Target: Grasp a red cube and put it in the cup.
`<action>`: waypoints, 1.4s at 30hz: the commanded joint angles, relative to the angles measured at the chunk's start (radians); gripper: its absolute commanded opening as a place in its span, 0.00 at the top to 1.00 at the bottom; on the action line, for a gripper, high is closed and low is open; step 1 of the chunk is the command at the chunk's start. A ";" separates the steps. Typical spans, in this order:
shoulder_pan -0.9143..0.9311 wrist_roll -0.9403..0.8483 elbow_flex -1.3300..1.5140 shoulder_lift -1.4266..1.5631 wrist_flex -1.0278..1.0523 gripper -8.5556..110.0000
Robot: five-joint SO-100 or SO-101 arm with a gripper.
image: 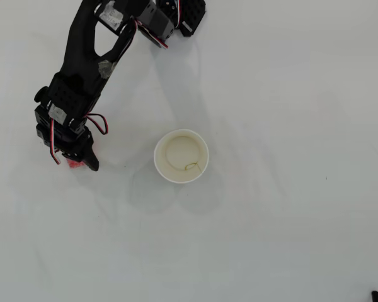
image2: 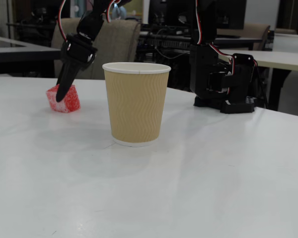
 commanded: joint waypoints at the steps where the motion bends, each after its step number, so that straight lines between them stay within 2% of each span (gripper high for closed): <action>1: 0.021 -0.005 -0.067 0.003 0.003 0.63; 12: 0.026 -0.005 -0.071 -0.002 0.003 0.64; 19: 0.026 0.008 -0.072 0.009 -0.003 0.79; 24: 0.029 0.008 -0.072 0.009 -0.009 0.85; 32: 0.006 0.031 -0.044 0.074 0.014 0.86; 42: -0.124 0.126 0.169 0.410 0.043 0.86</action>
